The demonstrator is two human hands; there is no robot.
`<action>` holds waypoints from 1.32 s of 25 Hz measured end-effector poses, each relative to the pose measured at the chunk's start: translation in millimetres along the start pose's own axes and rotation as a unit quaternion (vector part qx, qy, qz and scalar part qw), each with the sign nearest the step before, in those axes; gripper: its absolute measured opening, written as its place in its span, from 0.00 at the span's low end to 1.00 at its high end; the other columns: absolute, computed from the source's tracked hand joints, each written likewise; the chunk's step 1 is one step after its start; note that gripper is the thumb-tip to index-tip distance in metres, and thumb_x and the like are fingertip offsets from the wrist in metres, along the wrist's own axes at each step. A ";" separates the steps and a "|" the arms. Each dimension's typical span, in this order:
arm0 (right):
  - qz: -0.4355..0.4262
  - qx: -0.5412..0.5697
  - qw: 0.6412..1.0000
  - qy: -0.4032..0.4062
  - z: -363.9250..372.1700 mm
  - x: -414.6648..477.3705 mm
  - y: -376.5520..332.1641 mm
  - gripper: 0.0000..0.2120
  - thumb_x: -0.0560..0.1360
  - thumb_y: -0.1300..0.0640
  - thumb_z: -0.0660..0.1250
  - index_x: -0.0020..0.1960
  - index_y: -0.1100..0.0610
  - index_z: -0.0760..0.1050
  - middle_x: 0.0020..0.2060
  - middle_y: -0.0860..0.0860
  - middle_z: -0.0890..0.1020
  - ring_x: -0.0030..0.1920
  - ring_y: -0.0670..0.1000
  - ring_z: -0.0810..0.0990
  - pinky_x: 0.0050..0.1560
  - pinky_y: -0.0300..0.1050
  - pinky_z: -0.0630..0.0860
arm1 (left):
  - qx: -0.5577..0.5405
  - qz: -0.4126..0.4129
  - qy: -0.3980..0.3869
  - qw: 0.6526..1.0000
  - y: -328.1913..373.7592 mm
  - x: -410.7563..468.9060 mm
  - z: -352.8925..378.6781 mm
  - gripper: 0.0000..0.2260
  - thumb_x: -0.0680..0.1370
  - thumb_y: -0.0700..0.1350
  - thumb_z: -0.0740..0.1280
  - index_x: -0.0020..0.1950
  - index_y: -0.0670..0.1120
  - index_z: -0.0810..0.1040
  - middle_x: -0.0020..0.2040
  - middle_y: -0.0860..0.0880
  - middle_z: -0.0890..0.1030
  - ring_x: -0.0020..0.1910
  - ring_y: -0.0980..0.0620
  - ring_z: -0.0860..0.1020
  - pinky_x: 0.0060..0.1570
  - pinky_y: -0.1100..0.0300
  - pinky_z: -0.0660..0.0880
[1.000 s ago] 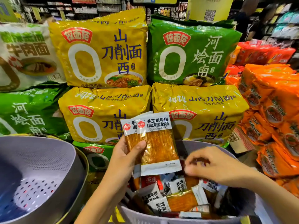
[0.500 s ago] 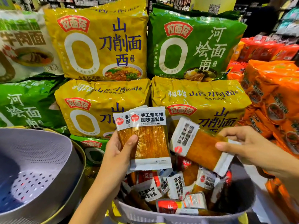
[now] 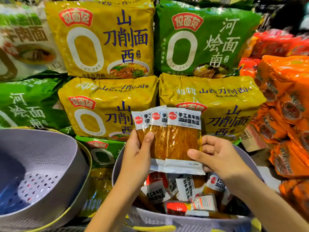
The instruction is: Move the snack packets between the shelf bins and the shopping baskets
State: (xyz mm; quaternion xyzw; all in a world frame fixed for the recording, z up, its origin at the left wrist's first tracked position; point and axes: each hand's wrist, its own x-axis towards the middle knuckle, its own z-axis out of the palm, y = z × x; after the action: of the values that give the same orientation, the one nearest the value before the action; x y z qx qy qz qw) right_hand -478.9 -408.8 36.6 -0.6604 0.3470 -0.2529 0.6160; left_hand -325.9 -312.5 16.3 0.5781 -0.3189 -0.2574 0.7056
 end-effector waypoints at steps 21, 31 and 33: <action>0.005 -0.527 0.847 -0.071 50.5 42.4 7.4 0.19 0.69 0.35 0.67 0.48 0.48 0.72 0.41 0.49 0.80 0.48 0.51 0.77 0.47 0.48 0.74 | -0.056 -0.025 0.139 0.988 26.5 6.4 -92.7 0.18 0.65 0.46 0.74 0.52 0.50 0.76 0.42 0.58 0.85 0.42 0.60 0.82 0.38 0.68 0.78; -0.262 -0.304 0.915 -0.041 -0.1 16.7 -10.4 0.08 0.67 0.64 0.74 0.37 0.53 0.79 0.36 0.39 0.84 0.42 0.35 0.81 0.40 0.31 0.76 | -0.071 -0.050 0.107 0.991 26.9 17.3 -87.6 0.28 0.61 0.47 0.76 0.60 0.47 0.74 0.45 0.55 0.85 0.44 0.58 0.83 0.37 0.67 0.77; -0.331 -0.419 0.840 -0.100 -21.2 4.2 -2.1 0.08 0.65 0.63 0.72 0.43 0.54 0.81 0.46 0.46 0.85 0.52 0.41 0.82 0.46 0.40 0.80 | -0.074 -0.048 0.105 0.991 26.7 19.1 -83.6 0.28 0.63 0.47 0.75 0.62 0.45 0.74 0.45 0.55 0.84 0.43 0.59 0.82 0.37 0.68 0.77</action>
State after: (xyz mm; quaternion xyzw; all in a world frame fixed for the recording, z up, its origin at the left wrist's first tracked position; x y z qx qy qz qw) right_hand -492.1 -425.5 40.6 -0.9528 0.1172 -0.2042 0.1916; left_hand -250.9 -266.7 34.7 0.5630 -0.1948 -0.2519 0.7627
